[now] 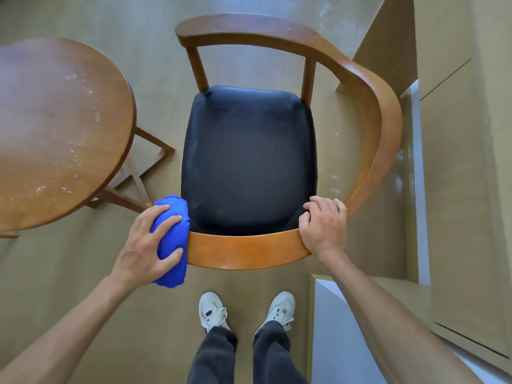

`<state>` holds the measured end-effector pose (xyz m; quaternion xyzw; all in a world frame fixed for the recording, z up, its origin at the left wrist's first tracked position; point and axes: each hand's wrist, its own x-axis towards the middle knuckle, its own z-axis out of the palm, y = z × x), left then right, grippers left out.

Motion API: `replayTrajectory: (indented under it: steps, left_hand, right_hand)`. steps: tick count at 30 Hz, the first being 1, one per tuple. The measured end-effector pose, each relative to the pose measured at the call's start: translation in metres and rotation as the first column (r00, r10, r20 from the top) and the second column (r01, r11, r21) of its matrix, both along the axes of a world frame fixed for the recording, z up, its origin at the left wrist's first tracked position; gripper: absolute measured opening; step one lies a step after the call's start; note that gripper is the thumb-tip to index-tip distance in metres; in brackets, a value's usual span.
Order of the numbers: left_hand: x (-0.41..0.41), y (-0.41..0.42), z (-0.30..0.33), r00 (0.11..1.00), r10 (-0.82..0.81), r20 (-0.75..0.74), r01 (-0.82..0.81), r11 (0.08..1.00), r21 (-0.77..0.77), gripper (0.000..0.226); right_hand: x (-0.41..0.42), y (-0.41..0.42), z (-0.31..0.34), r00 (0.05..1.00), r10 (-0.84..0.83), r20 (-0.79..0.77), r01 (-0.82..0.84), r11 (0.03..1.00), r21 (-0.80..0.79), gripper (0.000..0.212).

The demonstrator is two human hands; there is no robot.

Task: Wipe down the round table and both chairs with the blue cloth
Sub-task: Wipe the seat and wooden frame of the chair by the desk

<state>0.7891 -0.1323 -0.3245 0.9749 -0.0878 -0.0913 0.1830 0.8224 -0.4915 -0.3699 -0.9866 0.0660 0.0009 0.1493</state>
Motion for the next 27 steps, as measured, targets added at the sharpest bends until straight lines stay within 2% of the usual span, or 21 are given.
replayTrajectory:
  steps: [4,7,11,14,16,18,21,24,25,27]
  left_hand:
    - [-0.016,-0.057,-0.006,0.995,0.01,0.101,-0.008,1.0,-0.02,0.058]
    - [-0.029,-0.151,-0.011,0.994,0.013,0.107,0.0,0.992,-0.123,0.055]
    - [-0.023,-0.251,-0.003,0.994,0.104,0.022,-0.099,0.984,-0.148,0.053]
    - [-0.02,-0.238,0.003,0.991,0.122,-0.046,-0.13,0.954,-0.271,0.052]
    - [-0.015,-0.206,0.004,0.99,0.141,0.0,-0.135,0.945,-0.299,0.052]
    - [0.0,-0.168,-0.003,0.984,0.167,0.063,-0.157,0.977,-0.145,0.053]
    - [0.016,-0.135,-0.012,0.995,0.099,0.03,-0.102,0.988,0.116,0.056]
    - [0.016,-0.132,-0.023,1.0,0.01,-0.028,-0.004,0.975,0.222,0.057]
    - [0.015,-0.132,-0.026,0.999,0.011,-0.033,-0.003,0.973,0.229,0.057]
    - [0.014,-0.13,-0.029,0.999,0.018,-0.031,-0.01,0.972,0.236,0.058]
  right_hand:
    - [-0.001,-0.001,-0.003,1.0,0.002,0.021,-0.002,1.0,0.008,0.025]
    - [0.001,-0.003,-0.002,0.999,-0.018,0.049,0.016,0.999,0.033,0.029]
    - [0.004,-0.005,0.005,0.998,-0.055,0.027,0.047,0.97,0.24,0.039]
    - [0.008,-0.011,0.023,0.991,-0.089,-0.099,0.127,0.854,0.504,0.029]
    - [-0.001,-0.004,0.037,0.991,-0.089,-0.096,0.127,0.835,0.535,0.026]
    - [-0.02,0.024,0.049,0.996,-0.04,-0.078,0.069,0.908,0.413,0.043]
    - [-0.05,0.083,0.05,0.996,-0.039,-0.077,0.047,0.993,0.109,0.058]
    - [-0.056,0.097,0.037,1.0,-0.018,0.013,0.019,0.995,-0.1,0.048]
    - [-0.057,0.089,0.031,0.997,0.039,0.063,-0.03,0.991,-0.131,0.043]
    - [-0.059,0.058,0.023,0.955,0.252,0.156,-0.222,0.957,-0.185,0.033]
